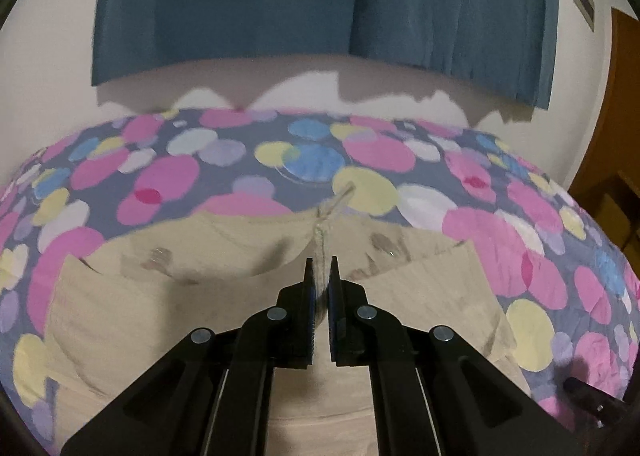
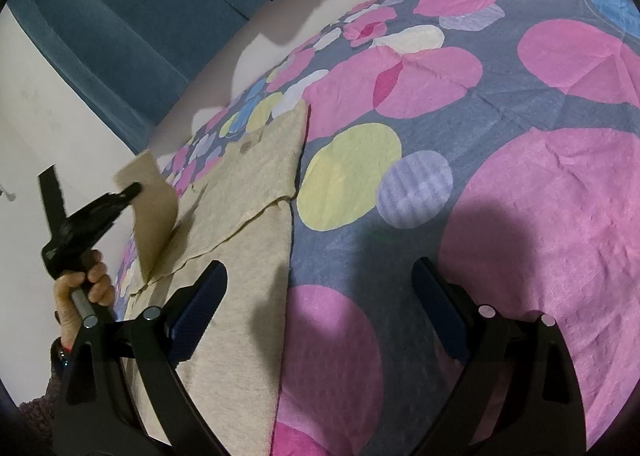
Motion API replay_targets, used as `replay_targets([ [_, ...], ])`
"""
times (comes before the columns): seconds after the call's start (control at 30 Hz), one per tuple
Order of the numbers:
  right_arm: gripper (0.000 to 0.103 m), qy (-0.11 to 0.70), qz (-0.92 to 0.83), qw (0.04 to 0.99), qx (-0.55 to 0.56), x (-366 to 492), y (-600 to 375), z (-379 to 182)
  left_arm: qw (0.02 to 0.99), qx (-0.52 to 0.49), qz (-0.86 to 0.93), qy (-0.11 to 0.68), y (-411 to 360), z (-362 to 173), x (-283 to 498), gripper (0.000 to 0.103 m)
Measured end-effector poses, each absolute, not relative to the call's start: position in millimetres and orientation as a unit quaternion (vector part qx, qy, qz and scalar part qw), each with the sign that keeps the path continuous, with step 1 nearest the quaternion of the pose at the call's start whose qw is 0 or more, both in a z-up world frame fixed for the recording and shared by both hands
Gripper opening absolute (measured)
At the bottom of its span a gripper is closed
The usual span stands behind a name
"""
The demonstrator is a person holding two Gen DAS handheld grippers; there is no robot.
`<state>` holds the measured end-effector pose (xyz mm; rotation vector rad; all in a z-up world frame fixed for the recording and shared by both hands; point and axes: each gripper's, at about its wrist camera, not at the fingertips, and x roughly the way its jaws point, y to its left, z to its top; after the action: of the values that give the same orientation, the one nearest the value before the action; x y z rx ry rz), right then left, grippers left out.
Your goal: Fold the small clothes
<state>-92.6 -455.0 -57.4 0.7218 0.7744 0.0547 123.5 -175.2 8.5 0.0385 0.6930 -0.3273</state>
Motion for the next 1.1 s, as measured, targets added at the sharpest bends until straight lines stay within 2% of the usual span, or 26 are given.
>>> replay_targets([
  [0.17,0.094,0.370,0.026,0.863,0.344,-92.4,-454.7,-57.4,0.913,0.027,-0.177,0.366,-198.1,-13.5,127.0,0.005],
  [0.2,0.094,0.369,0.026,0.863,0.344,-92.6,-454.9,-57.4,0.910,0.029,-0.182,0.370,-200.5,-16.0,125.9,0.008],
  [0.27,0.094,0.369,0.026,0.863,0.344,-92.5,-454.7,-57.4,0.905,0.031,-0.192,0.379,-205.7,-21.3,121.7,0.018],
  [0.3,0.094,0.369,0.026,0.863,0.344,-92.5,-454.9,-57.4,0.903,0.032,-0.195,0.381,-206.2,-21.6,118.7,0.029],
  [0.4,0.094,0.369,0.026,0.863,0.344,-92.5,-455.1,-57.5,0.905,0.026,-0.206,0.371,-196.1,-11.0,104.4,0.051],
  [0.5,0.094,0.368,0.026,0.863,0.344,-92.1,-454.7,-57.4,0.907,0.019,-0.216,0.362,-177.2,2.1,92.7,0.054],
  [0.57,0.093,0.367,0.023,0.865,0.342,-92.4,-453.5,-56.3,0.909,0.012,-0.217,0.357,-152.3,10.3,83.6,0.055],
  [0.63,0.093,0.370,0.017,0.864,0.341,-93.4,-452.4,-54.2,0.916,0.017,-0.202,0.345,-123.6,13.5,76.2,0.060],
  [0.7,0.093,0.369,0.011,0.861,0.350,-93.9,-451.0,-45.5,0.922,0.018,-0.175,0.344,-89.8,11.6,72.0,0.060],
  [0.83,0.085,0.341,0.032,0.875,0.343,-85.2,-432.9,-4.3,0.928,0.011,-0.102,0.359,-10.6,-4.9,67.3,0.060],
  [0.93,0.083,0.336,0.084,0.871,0.350,-57.3,-407.2,12.5,0.925,0.003,-0.047,0.377,37.1,-22.1,70.0,0.060],
  [1.1,0.071,0.388,0.114,0.845,0.349,16.4,-359.1,-4.3,0.914,-0.029,0.005,0.404,80.6,-43.5,76.5,0.060],
])
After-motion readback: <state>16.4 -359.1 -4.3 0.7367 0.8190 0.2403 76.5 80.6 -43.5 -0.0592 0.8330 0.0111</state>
